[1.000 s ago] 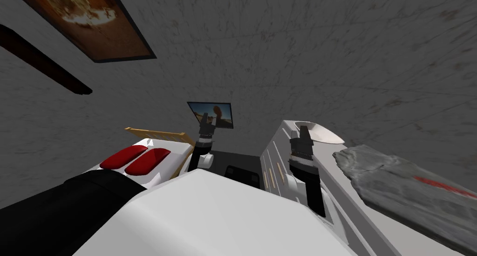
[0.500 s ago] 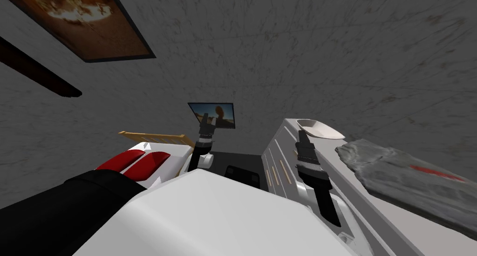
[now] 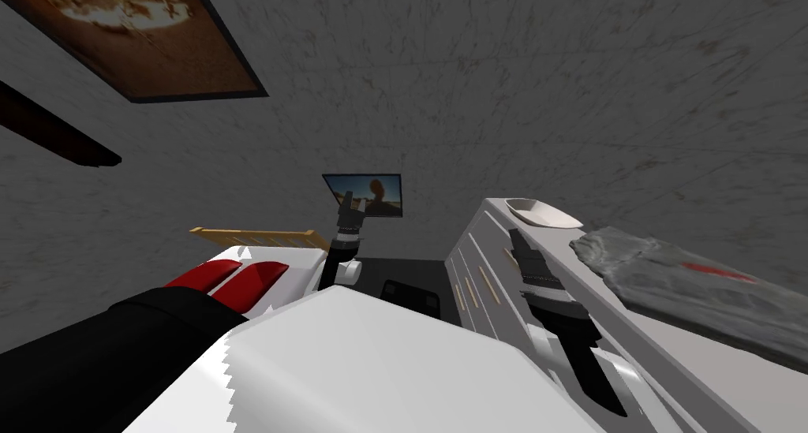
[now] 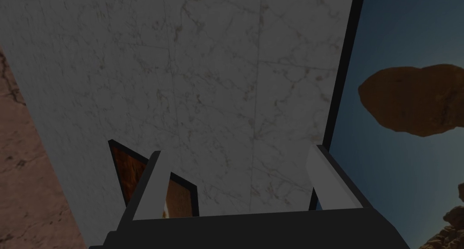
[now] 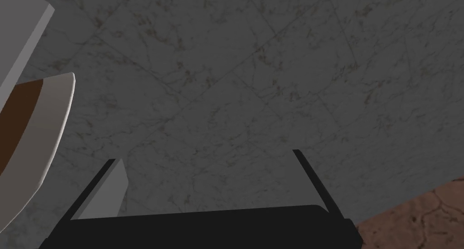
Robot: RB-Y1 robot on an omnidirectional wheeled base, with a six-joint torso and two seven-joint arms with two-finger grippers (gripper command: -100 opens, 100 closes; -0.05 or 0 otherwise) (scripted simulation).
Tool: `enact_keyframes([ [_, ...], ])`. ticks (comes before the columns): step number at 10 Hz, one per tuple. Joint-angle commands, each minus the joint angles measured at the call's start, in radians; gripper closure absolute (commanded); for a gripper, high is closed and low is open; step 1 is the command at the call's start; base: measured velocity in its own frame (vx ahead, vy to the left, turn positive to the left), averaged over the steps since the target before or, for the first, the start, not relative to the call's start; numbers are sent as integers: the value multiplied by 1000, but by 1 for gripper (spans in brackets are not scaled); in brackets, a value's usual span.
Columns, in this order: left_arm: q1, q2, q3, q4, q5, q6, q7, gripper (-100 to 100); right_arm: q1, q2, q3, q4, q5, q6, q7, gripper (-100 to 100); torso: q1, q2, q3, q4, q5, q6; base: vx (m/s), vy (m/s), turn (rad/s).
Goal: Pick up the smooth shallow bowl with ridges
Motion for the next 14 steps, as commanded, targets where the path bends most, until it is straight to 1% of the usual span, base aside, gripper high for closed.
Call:
enact_keyframes([
  [1, 0, 0, 0, 0, 0, 0, 0, 0, 4, -30, -19, 15, 12, -6, 5, -100, 0, 0, 0, 0, 0, 0, -15, 62, -43],
  [2, 0, 0, 0, 0, 0, 0, 0, 0, 19, -71, -52, 34, 39, -14, 14, -100, -2, 0, 0, 0, 0, 0, -32, 82, -63],
  [3, 0, 0, 0, 0, 0, 0, 0, 0, 19, -76, -52, 34, 39, -14, 14, -100, -1, 0, 0, 0, 0, 0, -31, 65, -53],
  [4, 0, 0, 0, 0, 0, 0, 0, 0, 36, -116, -87, 53, 67, -22, 25, -100, -2, 0, 0, 0, 0, 0, -35, 68, -67],
  [5, 0, 0, 0, 0, 0, 0, 0, 0, 36, -123, -87, 53, 67, -22, 25, -100, -2, 1, 0, 0, -1, 0, -25, 62, -40],
  [6, 0, 0, 0, 0, 0, 0, 0, 0, 54, -165, -123, 73, 95, -30, 36, -100, -2, 0, 0, 0, -1, 0, -26, 73, -62],
  [7, 0, 0, 0, 0, 0, 0, 0, 0, 54, -173, -123, 73, 95, -30, 36, -100, -2, 0, 0, 0, 0, 0, -17, 63, -40],
  [8, 0, 0, 0, 0, 0, 0, 0, 0, 72, -213, -159, 93, 123, -37, 49, -100, -2, 0, 0, 0, 0, 0, -18, 66, -53],
  [9, 0, 0, 0, 0, 0, 0, 0, 0, 72, -223, -159, 93, 123, -37, 49, -100, -2, -1, 0, 0, -1, 0, -19, 69, -36],
  [10, 0, 0, 0, 0, 0, 0, 0, 0, 91, -263, -196, 114, 151, -44, 62, -100, -2, -1, 0, 0, 0, 0, -19, 77, -54],
  [11, 0, 0, 0, 0, 0, 0, 0, 0, 91, -275, -196, 114, 151, -44, 62, -100, -1, 0, 0, 0, 0, 0, -15, 61, -36],
  [12, 0, 0, 0, 0, 0, 0, 0, 0, 111, -310, -233, 135, 179, -52, 75, -100, -2, -1, -1, 0, 0, 0, -23, 66, -41],
  [13, 0, 0, 0, 0, 0, 0, 0, 0, 111, -328, -233, 135, 179, -52, 75, -100, -2, -1, 0, 0, -1, 0, -16, 50, -30],
  [14, 0, 0, 0, 0, 0, 0, 0, 0, 132, -363, -270, 156, 207, -58, 90, -100, -3, -1, 0, 0, -1, 0, -8, 57, -31],
])
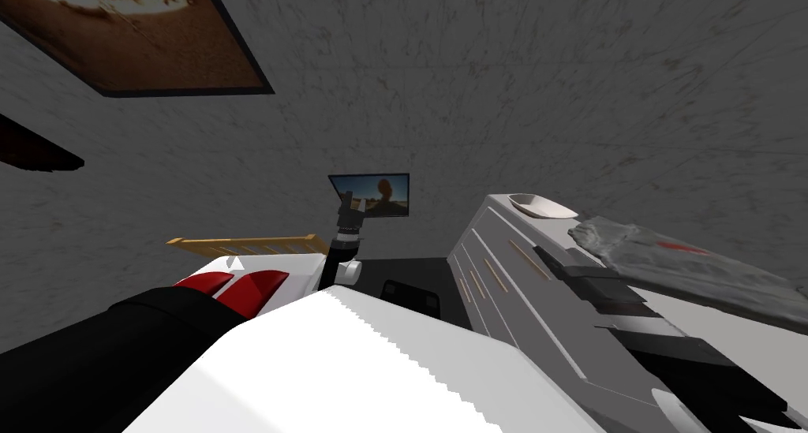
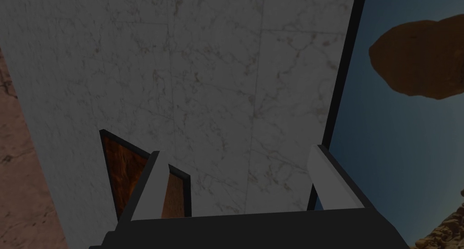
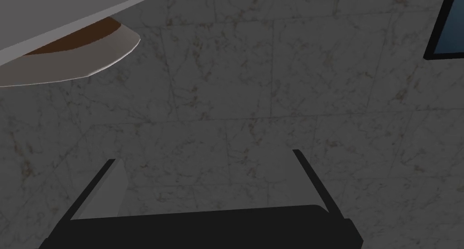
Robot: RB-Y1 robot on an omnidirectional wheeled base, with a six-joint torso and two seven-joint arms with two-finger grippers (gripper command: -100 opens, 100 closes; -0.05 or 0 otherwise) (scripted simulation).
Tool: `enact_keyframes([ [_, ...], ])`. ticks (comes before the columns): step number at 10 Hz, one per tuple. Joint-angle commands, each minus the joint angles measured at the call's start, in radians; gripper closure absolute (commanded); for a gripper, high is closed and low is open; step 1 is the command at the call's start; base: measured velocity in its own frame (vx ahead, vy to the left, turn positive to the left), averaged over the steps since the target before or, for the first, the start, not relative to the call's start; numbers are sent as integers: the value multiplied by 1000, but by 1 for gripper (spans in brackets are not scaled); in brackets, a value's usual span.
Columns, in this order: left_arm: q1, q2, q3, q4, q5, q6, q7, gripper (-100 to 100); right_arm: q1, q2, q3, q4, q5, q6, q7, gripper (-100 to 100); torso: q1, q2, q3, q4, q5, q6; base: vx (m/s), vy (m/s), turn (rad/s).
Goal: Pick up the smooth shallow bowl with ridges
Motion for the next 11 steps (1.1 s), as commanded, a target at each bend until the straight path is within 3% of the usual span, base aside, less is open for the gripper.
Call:
enact_keyframes([
  [1, 0, 0, 0, 0, 0, 0, 0, 0, 7, -33, -15, 16, 16, -6, 12, -100, 0, 0, 0, 0, 0, 0, -6, 45, -28],
  [2, 0, 0, 0, 0, 0, 0, 0, 0, 28, -72, -52, 37, 43, -13, 27, -100, -1, 0, 0, 0, 0, 0, -9, 42, -38],
  [3, 0, 0, 0, 0, 0, 0, 0, 0, 28, -88, -52, 37, 43, -13, 27, -100, -1, 0, 0, 0, 0, 0, -12, 33, -21],
  [4, 0, 0, 0, 0, 0, 0, 0, 0, 51, -125, -88, 58, 70, -19, 43, -100, -1, 0, 0, 0, 0, 0, -6, 34, -21],
  [5, 0, 0, 0, 0, 0, 0, 0, 0, 51, -143, -88, 58, 70, -19, 43, -100, -2, 0, 0, 0, 0, 0, -2, 28, -20],
  [6, 0, 0, 0, 0, 0, 0, 0, 0, 74, -177, -124, 78, 97, -25, 59, -100, -2, -1, 0, 0, -1, 0, -3, 34, -15],
  [7, 0, 0, 0, 0, 0, 0, 0, 0, 74, -199, -124, 78, 97, -25, 59, -100, -2, -1, 0, 0, 0, 0, -4, 28, -17],
  [8, 0, 0, 0, 0, 0, 0, 0, 0, 98, -235, -158, 98, 122, -31, 76, -100, -2, -1, -1, 0, -1, 0, -2, 26, -13],
  [9, 0, 0, 0, 0, 0, 0, 0, 0, 98, -255, -158, 98, 122, -31, 76, -100, -2, -1, -1, 0, 0, 0, 0, 17, -10],
  [10, 0, 0, 0, 0, 0, 0, 0, 0, 122, -292, -192, 117, 147, -37, 93, -100, -2, -1, -1, 0, -1, 0, 2, 12, -5],
  [11, 0, 0, 0, 0, 0, 0, 0, 0, 122, -311, -192, 117, 147, -37, 93, -100, -3, -1, -1, 0, -1, 0, 3, 8, -8],
])
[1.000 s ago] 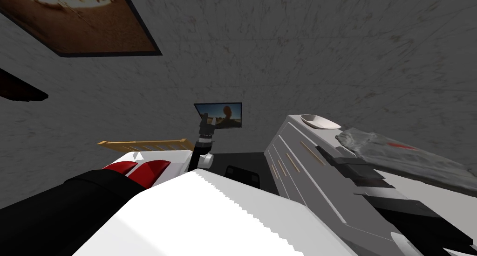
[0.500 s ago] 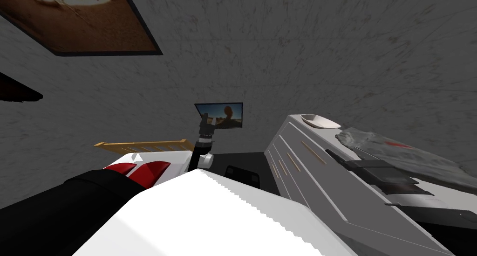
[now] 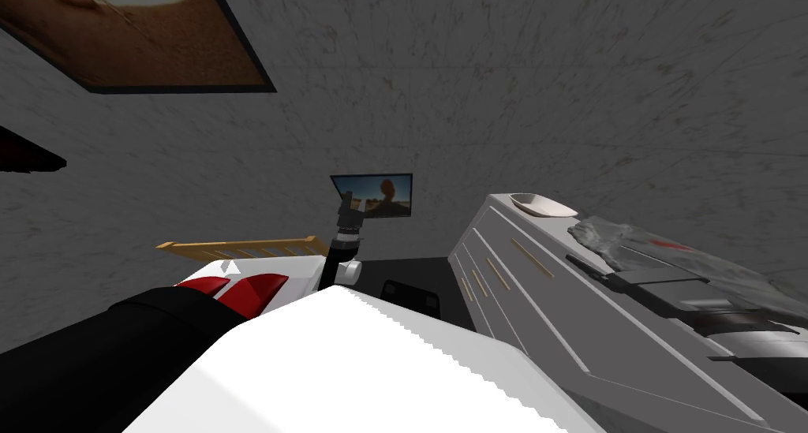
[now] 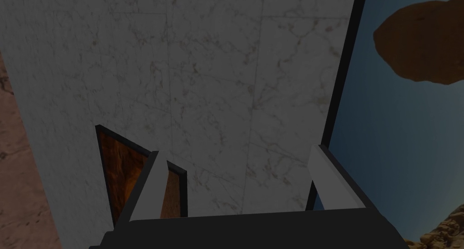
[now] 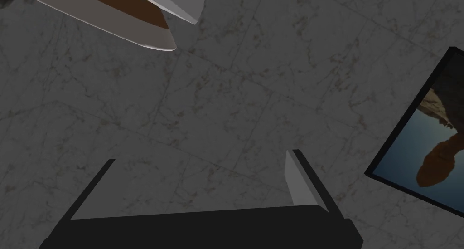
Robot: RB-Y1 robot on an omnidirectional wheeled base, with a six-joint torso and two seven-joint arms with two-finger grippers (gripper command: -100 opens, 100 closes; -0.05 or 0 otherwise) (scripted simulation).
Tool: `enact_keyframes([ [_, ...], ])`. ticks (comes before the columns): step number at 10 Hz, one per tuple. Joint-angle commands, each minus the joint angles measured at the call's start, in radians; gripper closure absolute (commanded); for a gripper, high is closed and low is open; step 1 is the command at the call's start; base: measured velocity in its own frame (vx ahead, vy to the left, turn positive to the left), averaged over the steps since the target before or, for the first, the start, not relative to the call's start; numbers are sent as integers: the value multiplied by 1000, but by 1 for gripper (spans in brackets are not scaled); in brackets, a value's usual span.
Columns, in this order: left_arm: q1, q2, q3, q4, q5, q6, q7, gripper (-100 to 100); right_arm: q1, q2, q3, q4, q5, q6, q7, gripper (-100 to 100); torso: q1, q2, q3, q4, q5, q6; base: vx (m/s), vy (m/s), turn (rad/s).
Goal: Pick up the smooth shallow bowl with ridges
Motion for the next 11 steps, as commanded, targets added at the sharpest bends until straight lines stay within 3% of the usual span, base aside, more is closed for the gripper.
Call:
enact_keyframes([
  [1, 0, 0, 0, 0, 0, 0, 0, 0, 26, -50, -35, 21, 28, -3, 19, -100, 0, 0, 0, 0, 0, 0, 6, 6, 1],
  [2, 0, 0, 0, 0, 0, 0, 0, 0, 26, -72, -35, 21, 28, -3, 19, -100, 0, 0, 0, 0, 0, 0, 6, 3, -4],
  [3, 0, 0, 0, 0, 0, 0, 0, 0, 52, -104, -66, 39, 51, -8, 37, -100, 0, 0, 0, 0, 0, 0, 10, -2, 9],
  [4, 0, 0, 0, 0, 0, 0, 0, 0, 52, -126, -66, 39, 51, -8, 37, -100, -1, -1, 0, 0, 0, 0, 10, -4, 1],
  [5, 0, 0, 0, 0, 0, 0, 0, 0, 77, -157, -96, 56, 72, -12, 54, -100, -1, -1, 0, 0, 0, 0, 13, -9, 11],
  [6, 0, 0, 0, 0, 0, 0, 0, 0, 77, -179, -96, 56, 72, -12, 54, -100, -1, -1, 0, 0, 0, 0, 14, -10, 8],
  [7, 0, 0, 0, 0, 0, 0, 0, 0, 102, -210, -124, 73, 93, -16, 72, -100, -1, -1, -1, 0, 0, 0, 17, -12, 23],
  [8, 0, 0, 0, 0, 0, 0, 0, 0, 102, -231, -124, 73, 93, -16, 72, -100, -1, -1, -1, 0, 0, 0, 15, -14, 10],
  [11, 0, 0, 0, 0, 0, 0, 0, 0, 152, -317, -174, 103, 129, -22, 106, -100, -2, -2, -1, 0, -1, 0, 21, -29, 25],
])
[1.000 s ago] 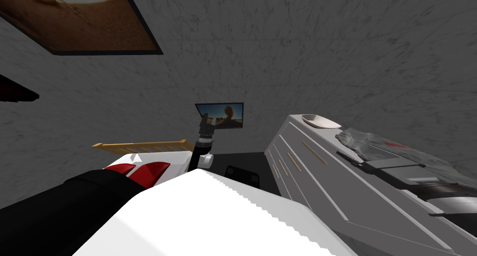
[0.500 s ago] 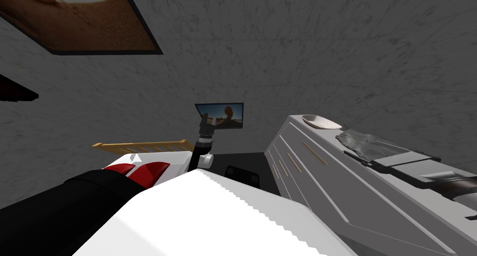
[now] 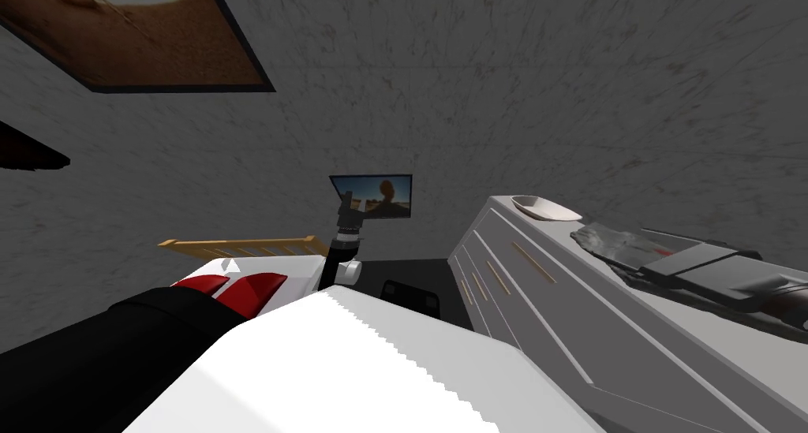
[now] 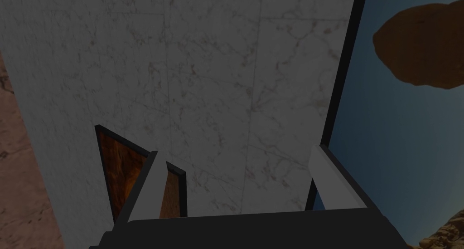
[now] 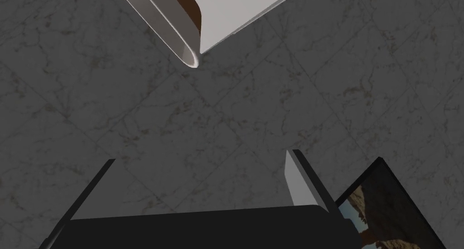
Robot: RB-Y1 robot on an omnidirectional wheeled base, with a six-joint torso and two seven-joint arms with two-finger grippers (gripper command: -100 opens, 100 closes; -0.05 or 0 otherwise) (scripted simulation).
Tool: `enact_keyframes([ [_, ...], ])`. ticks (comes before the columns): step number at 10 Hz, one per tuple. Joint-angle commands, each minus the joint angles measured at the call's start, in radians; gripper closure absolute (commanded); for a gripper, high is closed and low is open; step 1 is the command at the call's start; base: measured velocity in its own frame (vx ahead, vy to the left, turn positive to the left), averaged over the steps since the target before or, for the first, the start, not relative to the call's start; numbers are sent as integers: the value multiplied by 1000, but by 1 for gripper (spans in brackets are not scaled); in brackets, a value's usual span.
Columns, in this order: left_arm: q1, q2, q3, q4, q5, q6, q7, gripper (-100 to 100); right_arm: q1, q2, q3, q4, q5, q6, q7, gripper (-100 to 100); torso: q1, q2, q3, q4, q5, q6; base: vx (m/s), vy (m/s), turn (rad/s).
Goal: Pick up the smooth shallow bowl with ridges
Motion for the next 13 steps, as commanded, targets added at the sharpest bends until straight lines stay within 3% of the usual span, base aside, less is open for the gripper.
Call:
enact_keyframes([
  [1, 0, 0, 0, 0, 0, 0, 0, 0, 9, -33, -9, 10, 9, -1, 11, -100, 0, 0, 0, 0, 0, 0, 23, -34, 19],
  [5, 0, 0, 0, 0, 0, 0, 0, 0, 81, -149, -68, 49, 53, -8, 61, -100, 0, -1, -1, 0, 0, 0, 38, -45, 45],
  [6, 0, 0, 0, 0, 0, 0, 0, 0, 81, -163, -68, 49, 53, -8, 61, -100, -2, -2, -1, -1, -1, 0, 36, -58, 36],
  [9, 0, 0, 0, 0, 0, 0, 0, 0, 151, -262, -107, 77, 86, -12, 106, -100, -3, -3, -2, -1, -1, 0, 58, -90, 76],
  [10, 0, 0, 0, 0, 0, 0, 0, 0, 151, -271, -107, 77, 86, -12, 106, -100, -5, -4, -2, -1, -2, 0, 42, -76, 33],
  [13, 0, 0, 0, 0, 0, 0, 0, 0, 215, -356, -124, 94, 108, -17, 144, -100, -3, -3, -2, -1, -1, 0, 54, -86, 75],
])
